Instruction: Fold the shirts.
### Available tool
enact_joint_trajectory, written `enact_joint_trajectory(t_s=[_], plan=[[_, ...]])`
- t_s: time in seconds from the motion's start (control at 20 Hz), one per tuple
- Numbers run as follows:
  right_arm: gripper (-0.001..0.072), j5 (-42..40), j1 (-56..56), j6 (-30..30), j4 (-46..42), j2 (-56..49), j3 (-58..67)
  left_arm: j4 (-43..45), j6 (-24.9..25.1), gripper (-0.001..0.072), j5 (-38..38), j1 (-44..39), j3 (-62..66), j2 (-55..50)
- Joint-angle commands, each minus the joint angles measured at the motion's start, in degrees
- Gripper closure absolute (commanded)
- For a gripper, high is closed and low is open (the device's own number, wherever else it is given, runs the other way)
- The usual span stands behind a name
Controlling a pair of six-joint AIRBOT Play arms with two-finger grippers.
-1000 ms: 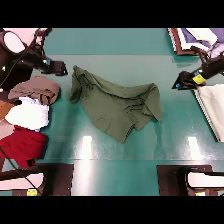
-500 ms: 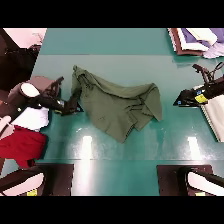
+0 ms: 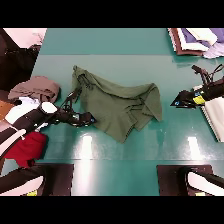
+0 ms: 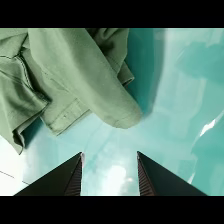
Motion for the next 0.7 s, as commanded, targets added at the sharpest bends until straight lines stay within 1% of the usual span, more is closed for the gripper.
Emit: enact_joint_trajectory(t_s=[0.0,0.05,0.1,0.15,0.2,0.3,0.4,0.45,0.5,0.6,0.65], plan=[[0.0326,0.02,0.04,0.0,0.52,0.04,-0.07,-1.33,-0.63,0.0213,7.67,-3.08,-0.63,-0.92],[0.0326,0.07,0.04,-0.02,0.42,0.04,-0.07,-1.97,-1.51,0.0214,8.7,-3.08,-0.42,-0.92],[0.0325,0.09,0.02,-0.02,0.31,0.04,-0.07,-1.99,-1.7,0.0287,9.68,-3.08,-0.17,-0.83],[0.0325,0.13,0.04,-0.02,-0.04,0.04,-0.09,-1.95,-1.6,0.0593,9.77,-3.08,0.44,-0.79],[0.0325,0.44,0.04,-0.02,-0.04,0.04,-0.09,-1.97,-1.29,0.0678,9.77,-3.08,1.22,-0.66],[0.0325,0.63,0.04,-0.04,-0.02,0.04,-0.28,-1.4,-1.18,0.0685,8.31,-3.08,4.13,-0.61],[0.0316,0.44,0.04,-0.04,0.07,0.04,-2.91,1.18,-1.18,0.0685,6.45,-3.08,7.5,-0.61],[0.0187,-0.02,0.02,-0.07,0.07,0.02,-5.55,2.99,-1.18,0.0685,5.27,-3.08,9.42,-0.61],[0.0112,-1.33,0.04,-0.22,0.33,0.04,-8.39,4.66,-1.2,0.0685,4.15,-3.08,11.04,-0.61],[0.0113,-6.25,0.07,-0.39,1.66,0.04,-14.29,6.51,-1.2,0.0685,2.4,-3.08,13.29,-0.61],[0.0113,-9.38,0.04,-1.44,3.82,0.02,-17.05,6.69,-1.2,0.0685,1.75,-3.08,13.86,-0.61]])
